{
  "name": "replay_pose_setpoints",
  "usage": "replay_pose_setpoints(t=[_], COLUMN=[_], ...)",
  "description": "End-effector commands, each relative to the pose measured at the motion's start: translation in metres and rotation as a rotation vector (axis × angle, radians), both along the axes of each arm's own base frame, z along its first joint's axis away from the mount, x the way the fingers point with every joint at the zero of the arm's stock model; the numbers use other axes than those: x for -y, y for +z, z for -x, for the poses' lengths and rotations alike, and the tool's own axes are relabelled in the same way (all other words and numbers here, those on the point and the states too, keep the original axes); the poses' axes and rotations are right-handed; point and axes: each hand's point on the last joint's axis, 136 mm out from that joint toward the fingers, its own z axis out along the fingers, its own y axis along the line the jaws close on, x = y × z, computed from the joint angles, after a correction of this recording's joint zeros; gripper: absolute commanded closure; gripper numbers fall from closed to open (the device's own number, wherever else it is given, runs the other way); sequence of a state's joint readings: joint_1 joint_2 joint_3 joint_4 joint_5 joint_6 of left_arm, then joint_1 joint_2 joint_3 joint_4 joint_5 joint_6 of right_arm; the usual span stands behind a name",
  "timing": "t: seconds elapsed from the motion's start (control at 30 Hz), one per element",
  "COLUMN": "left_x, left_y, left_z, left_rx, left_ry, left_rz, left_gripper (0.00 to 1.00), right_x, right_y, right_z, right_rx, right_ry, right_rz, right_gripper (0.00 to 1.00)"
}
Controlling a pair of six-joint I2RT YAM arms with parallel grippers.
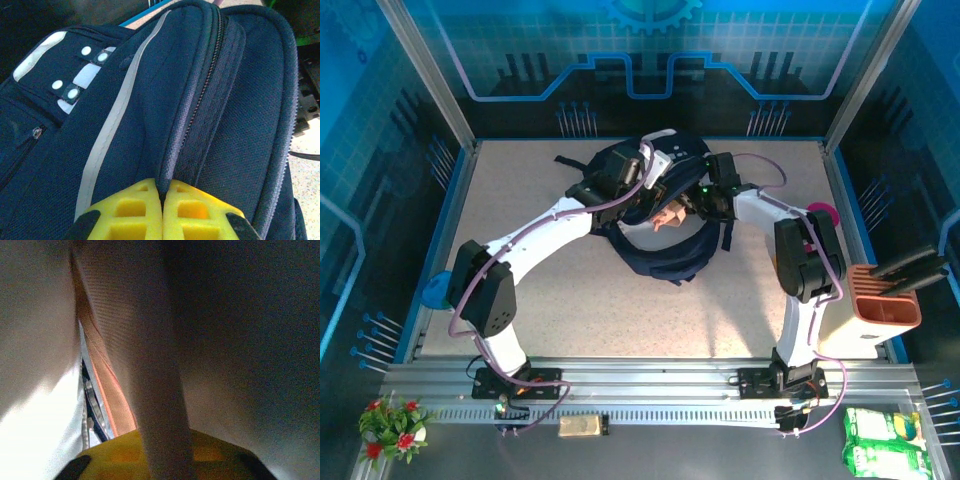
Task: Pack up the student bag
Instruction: Place the pencil pouch in the student bag, then adjust the book in the student bag.
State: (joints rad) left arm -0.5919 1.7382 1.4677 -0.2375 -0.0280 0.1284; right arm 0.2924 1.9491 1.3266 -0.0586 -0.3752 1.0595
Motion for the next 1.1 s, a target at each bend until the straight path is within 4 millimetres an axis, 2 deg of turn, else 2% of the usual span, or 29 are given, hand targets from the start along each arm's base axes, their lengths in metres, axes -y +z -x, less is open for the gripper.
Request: replay_pose_setpoints(t=[0.0,0.07,0.23,0.3,0.43,0.5,0.57,0.67,0.87,0.97,1.07], left_x=[0.008,0.007,0.008,0.01,0.011,0.011,0.011,0.012,0.009,0.007,0.006], left_y=[0.052,0.051,0.044,0.043,0.042,0.043,0.043,0.043,0.044,0.046,0.049], left_z=[0.002,0.003,0.002,0.002,0.001,0.002,0.001,0.001,0.002,0.003,0.005], left_rx=[0.098,0.097,0.082,0.08,0.078,0.079,0.08,0.08,0.081,0.082,0.085], left_ry=[-0.018,-0.016,-0.02,-0.022,-0.027,-0.027,-0.027,-0.028,-0.015,-0.014,-0.015], left_rz=[0.12,0.117,0.111,0.111,0.113,0.115,0.117,0.118,0.117,0.117,0.12], left_gripper=[1.0,1.0,1.0,1.0,1.0,1.0,1.0,1.0,1.0,1.0,1.0], right_x=[-0.001,0.004,0.02,0.028,0.044,0.043,0.038,0.023,-0.01,-0.017,-0.015], right_y=[0.025,0.031,0.048,0.045,0.026,0.023,0.012,0.012,0.017,0.013,0.002], right_z=[-0.019,-0.009,0.037,0.058,0.092,0.102,0.112,0.111,0.088,0.072,0.054], right_rx=[0.137,0.152,0.142,0.115,0.056,0.051,0.033,0.052,0.102,0.112,0.126], right_ry=[-0.057,-0.054,-0.029,-0.032,-0.07,-0.075,-0.071,-0.053,-0.024,-0.039,-0.092], right_rz=[-0.044,-0.049,-0.014,0.024,0.088,0.077,0.063,0.046,0.046,0.061,0.085], right_gripper=[0.75,0.68,0.49,0.42,0.39,0.39,0.39,0.4,0.49,0.57,0.65])
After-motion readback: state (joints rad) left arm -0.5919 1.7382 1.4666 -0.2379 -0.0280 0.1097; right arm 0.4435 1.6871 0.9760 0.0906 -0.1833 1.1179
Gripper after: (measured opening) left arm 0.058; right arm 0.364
